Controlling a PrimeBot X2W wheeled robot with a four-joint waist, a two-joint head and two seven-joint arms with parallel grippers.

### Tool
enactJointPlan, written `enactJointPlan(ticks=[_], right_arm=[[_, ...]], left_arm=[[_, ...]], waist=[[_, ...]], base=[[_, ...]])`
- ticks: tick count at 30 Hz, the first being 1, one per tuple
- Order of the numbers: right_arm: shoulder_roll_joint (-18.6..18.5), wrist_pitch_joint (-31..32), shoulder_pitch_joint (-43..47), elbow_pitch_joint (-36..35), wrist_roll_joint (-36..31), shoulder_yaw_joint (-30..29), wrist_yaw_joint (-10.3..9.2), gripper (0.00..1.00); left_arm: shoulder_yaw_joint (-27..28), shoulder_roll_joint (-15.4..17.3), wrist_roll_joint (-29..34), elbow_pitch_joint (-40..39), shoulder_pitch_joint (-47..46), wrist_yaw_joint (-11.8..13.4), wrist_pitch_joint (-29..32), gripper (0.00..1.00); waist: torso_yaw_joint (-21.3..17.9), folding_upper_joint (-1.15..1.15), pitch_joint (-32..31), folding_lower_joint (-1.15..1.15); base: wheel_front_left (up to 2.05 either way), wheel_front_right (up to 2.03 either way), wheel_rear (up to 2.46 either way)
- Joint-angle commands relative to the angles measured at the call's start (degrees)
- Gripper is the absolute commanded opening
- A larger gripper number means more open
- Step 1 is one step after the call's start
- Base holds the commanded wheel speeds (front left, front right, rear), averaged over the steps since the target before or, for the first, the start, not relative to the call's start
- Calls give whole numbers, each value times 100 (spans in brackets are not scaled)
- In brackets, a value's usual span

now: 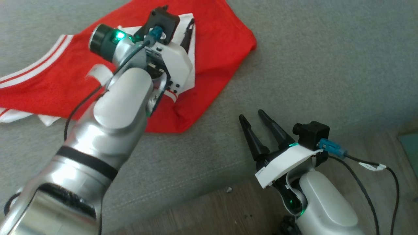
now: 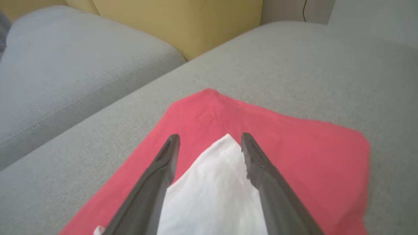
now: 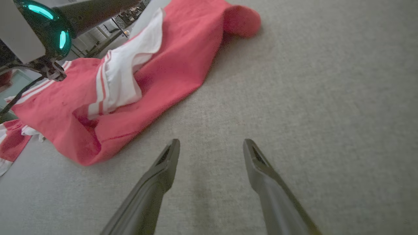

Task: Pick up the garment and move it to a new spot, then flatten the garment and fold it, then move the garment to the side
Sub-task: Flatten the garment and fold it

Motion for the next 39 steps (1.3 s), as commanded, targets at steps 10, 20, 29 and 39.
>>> enactJointPlan(ticks=[10, 20, 29, 39], right_arm=[[80, -119, -96, -121, 37, 175, 43, 100], [80, -231, -168, -6, 135, 212, 43, 100], [80, -321, -343, 32, 144, -196, 43, 100], [80, 47, -486, 468, -534, -1126, 43, 100]], left_arm=[[-101, -72, 51, 874, -722, -228, -2, 100], [-352, -145, 101, 1471, -919, -352, -283, 0], [237, 237, -262, 520, -461, 137, -1195, 0], [1803, 2198, -750, -2757, 1761, 977, -1221, 0]], waist=[[-283, 0, 233, -1], [-252, 0, 124, -1], [259, 0, -279, -1], [1018, 0, -672, -1]], base=[[0, 0, 0], [0, 0, 0], [0, 0, 0], [0, 0, 0]])
